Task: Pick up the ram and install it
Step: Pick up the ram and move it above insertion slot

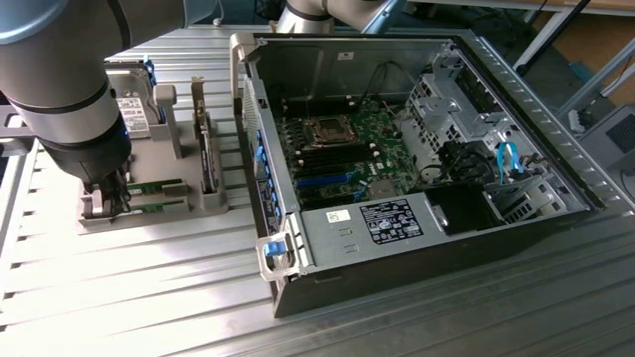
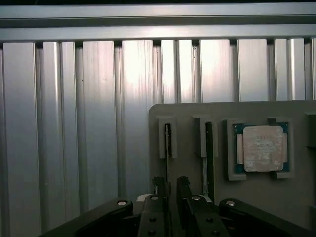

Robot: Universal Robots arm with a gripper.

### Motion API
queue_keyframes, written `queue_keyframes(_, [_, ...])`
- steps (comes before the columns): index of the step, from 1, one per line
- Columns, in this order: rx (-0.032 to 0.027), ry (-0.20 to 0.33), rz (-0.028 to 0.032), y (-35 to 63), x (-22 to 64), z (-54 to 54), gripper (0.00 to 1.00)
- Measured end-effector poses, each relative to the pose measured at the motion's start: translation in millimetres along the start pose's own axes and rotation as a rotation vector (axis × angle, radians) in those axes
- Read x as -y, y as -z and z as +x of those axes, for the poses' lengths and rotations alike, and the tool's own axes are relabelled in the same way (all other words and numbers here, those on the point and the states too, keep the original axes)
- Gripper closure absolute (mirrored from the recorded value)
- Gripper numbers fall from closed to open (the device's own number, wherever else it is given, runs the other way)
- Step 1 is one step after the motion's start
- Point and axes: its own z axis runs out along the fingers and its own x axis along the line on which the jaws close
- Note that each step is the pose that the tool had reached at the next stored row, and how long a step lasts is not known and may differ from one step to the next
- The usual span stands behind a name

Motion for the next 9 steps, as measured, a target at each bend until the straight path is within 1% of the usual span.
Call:
queue_keyframes(3, [-0.0002, 0.000, -0.0001, -2.1, 0.1, 0.2, 0.76])
queue_keyframes(9, [0.0002, 0.000, 0.0003, -2.3, 1.0, 0.1, 0.76])
